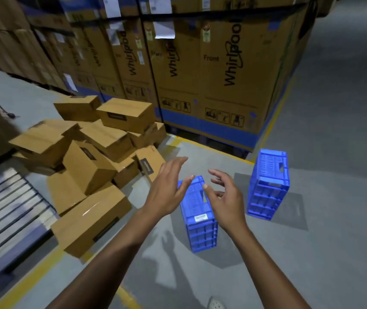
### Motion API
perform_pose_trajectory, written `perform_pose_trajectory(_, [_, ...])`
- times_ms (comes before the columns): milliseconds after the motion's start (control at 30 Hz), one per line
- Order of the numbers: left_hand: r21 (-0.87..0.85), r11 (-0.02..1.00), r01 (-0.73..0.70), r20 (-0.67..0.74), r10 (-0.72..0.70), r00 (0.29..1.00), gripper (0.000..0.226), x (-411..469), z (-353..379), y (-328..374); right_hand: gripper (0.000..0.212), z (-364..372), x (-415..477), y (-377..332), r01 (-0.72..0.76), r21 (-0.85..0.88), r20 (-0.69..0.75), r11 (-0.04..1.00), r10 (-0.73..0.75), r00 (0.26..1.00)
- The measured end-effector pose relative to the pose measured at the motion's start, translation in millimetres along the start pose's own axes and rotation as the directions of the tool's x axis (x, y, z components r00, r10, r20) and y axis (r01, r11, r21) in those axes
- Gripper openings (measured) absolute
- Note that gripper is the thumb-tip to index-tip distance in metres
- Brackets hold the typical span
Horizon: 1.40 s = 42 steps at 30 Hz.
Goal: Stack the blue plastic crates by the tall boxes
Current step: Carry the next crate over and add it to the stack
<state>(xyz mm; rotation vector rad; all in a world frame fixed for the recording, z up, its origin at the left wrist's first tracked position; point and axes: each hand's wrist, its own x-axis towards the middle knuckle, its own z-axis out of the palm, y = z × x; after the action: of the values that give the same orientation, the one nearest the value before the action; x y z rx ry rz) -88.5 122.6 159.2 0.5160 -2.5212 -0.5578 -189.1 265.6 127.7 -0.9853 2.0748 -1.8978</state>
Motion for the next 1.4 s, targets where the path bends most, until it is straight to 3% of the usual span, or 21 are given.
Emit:
perform_pose_trajectory(267, [-0.006,1.000,-0.022,0.065,0.022,0.998,0.049,74,27,-62,0.045,37,78,36,-0.038,-0.133,0.004,0.990,0.038,0.999])
perform_pose_trajectory(533, [-0.101,0.984,-0.144,0.161,0.159,0.974,0.048,124,52,-139,0.056,96,112,77,-0.101,-0.371,-0.062,0.923,0.084,0.995])
perform_pose_trajectory(733, [-0.143,0.966,-0.216,0.322,0.252,0.913,0.056,138,110,-237,0.069,160,109,148,-0.289,-0.608,-0.253,0.739,0.165,0.953])
perform_pose_trajectory(1000, [-0.043,0.978,-0.203,0.588,0.189,0.787,0.068,132,272,-328,0.086,220,116,314,-0.298,-0.867,-0.142,0.400,0.375,0.916])
perform_pose_trajectory(1200, [-0.031,0.963,-0.267,0.614,0.229,0.755,0.060,106,398,-378,0.086,230,115,439,-0.309,-0.910,-0.159,0.277,0.455,0.876])
perform_pose_trajectory(1333, [-0.087,0.994,-0.067,0.642,0.108,0.759,0.079,62,457,-409,0.088,225,89,517,-0.280,-0.946,-0.167,0.166,0.488,0.856])
perform_pose_trajectory(1400, [0.011,0.996,-0.086,0.638,0.059,0.768,0.086,37,478,-418,0.079,226,70,544,-0.285,-0.946,-0.185,0.152,0.469,0.863])
